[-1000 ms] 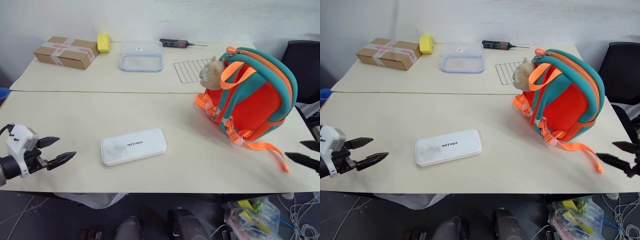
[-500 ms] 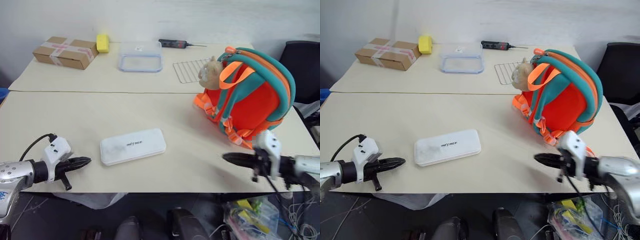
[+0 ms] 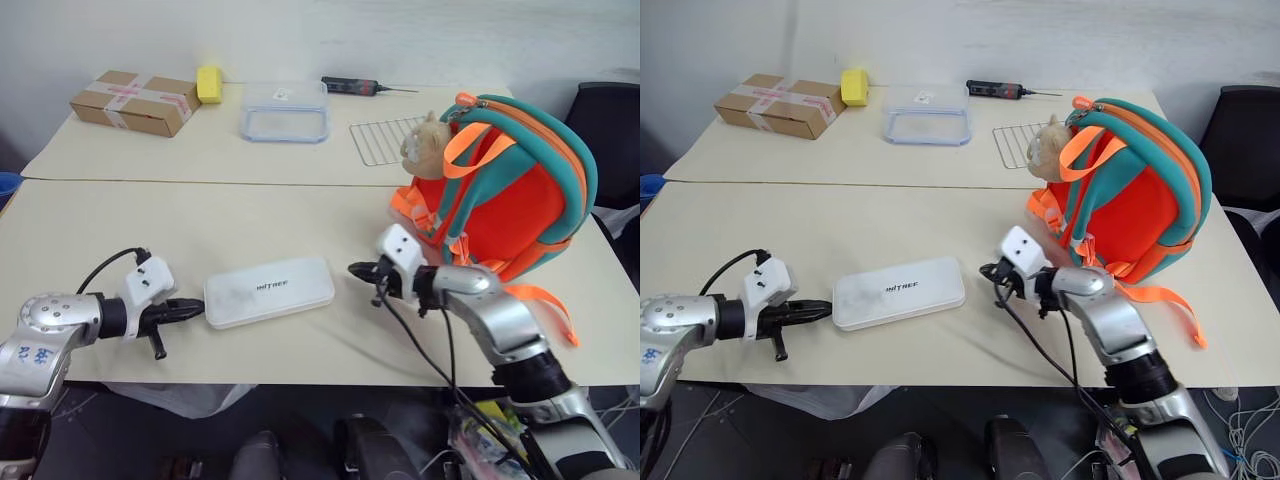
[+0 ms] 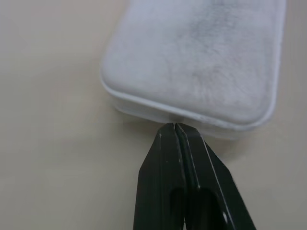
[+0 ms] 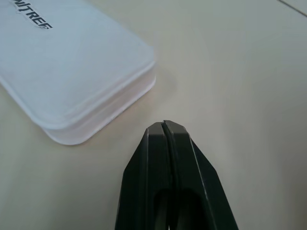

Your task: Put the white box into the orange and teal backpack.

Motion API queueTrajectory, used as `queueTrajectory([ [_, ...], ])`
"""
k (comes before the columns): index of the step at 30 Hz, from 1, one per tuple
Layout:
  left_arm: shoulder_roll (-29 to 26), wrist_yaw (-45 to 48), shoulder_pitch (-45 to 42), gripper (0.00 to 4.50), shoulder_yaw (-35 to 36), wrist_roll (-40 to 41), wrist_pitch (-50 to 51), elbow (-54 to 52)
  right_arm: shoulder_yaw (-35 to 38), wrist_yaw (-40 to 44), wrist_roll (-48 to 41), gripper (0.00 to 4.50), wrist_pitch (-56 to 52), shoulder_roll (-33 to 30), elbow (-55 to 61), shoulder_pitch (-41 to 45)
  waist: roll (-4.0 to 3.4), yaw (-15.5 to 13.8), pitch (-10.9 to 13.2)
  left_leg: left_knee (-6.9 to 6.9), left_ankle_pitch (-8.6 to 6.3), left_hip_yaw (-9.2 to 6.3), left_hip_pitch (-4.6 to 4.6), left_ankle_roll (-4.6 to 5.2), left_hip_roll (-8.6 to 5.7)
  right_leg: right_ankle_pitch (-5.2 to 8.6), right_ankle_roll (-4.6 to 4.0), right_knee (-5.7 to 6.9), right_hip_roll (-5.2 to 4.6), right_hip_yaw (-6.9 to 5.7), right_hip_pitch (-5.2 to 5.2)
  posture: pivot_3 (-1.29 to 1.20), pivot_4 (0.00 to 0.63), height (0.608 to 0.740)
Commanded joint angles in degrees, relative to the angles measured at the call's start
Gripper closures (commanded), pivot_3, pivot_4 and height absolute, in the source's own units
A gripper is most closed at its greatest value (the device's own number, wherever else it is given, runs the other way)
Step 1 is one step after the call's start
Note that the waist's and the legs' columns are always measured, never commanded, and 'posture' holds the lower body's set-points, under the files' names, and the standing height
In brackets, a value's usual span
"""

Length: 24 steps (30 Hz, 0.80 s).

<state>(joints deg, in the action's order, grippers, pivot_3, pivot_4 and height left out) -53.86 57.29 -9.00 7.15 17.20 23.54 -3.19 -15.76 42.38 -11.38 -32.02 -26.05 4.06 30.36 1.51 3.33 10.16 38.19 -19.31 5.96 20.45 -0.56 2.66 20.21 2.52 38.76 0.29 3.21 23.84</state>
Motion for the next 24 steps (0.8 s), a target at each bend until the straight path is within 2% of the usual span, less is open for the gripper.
queueTrajectory([
  [1, 0.47, 0.63, -3.47, 4.47, -1.30, -1.53, -2.71, 3.15, 0.60, 0.44, 0.21, 4.50, 1.03, 0.31, 1.21, 0.44, 0.00, -0.04, 0.00, 0.00, 0.00, 0.00, 0.05, 0.00, 0.00, 0.00, 0.00, -0.01, 0.00, -0.01, 0.03, 0.00, 0.150, 0.740],
  [7, 4.67, -0.29, -12.17, 4.47, -4.05, -2.95, -4.25, 9.27, 1.17, 2.19, -0.09, 4.50, 1.17, -1.19, 4.08, -1.54, 0.06, -0.23, -0.03, 0.13, -0.01, -0.03, 0.15, 0.02, -0.01, 0.00, 0.00, 0.06, -0.05, -0.06, 0.06, 0.00, 0.150, 0.740],
  [12, 7.74, -0.17, -17.17, 4.47, -7.07, -5.55, -5.79, 13.57, 3.14, 0.51, -0.04, 4.50, 0.55, -0.87, 4.67, -3.17, 0.07, -0.01, -0.04, 0.22, 0.00, -0.04, 0.17, 0.01, -0.01, 0.00, 0.01, 0.15, -0.04, -0.07, 0.07, 0.00, 0.150, 0.740],
  [18, 6.14, 1.70, -18.64, 4.47, -4.54, -3.98, -1.83, 17.46, 4.04, -0.81, 1.10, 4.50, 1.01, -1.12, 4.36, -4.59, 0.07, 0.26, -0.04, 0.19, 0.04, -0.02, 0.18, -0.07, 0.03, 0.00, 0.00, 0.26, -0.01, -0.06, 0.19, 0.00, 0.150, 0.740],
  [21, 3.95, 5.70, -19.75, 3.89, -2.40, 1.17, 7.92, 17.48, 4.26, -1.60, 2.03, 4.50, 2.35, -1.51, 3.99, -4.72, 0.07, 0.28, -0.04, 0.23, 0.04, -0.02, 0.20, -0.07, 0.04, 0.00, 0.00, 0.32, -0.01, -0.06, 0.21, 0.00, 0.150, 0.740],
  [24, 1.72, 8.54, -23.08, 3.02, 0.09, 10.69, 28.23, 15.28, 5.50, -2.30, 0.90, 4.50, 1.45, -0.71, 3.16, -4.46, 0.11, 0.12, -0.06, 0.38, 0.04, -0.06, 0.43, -0.07, 0.03, 0.01, -0.01, 0.40, -0.01, -0.08, 0.40, 0.00, 0.150, 0.740],
])
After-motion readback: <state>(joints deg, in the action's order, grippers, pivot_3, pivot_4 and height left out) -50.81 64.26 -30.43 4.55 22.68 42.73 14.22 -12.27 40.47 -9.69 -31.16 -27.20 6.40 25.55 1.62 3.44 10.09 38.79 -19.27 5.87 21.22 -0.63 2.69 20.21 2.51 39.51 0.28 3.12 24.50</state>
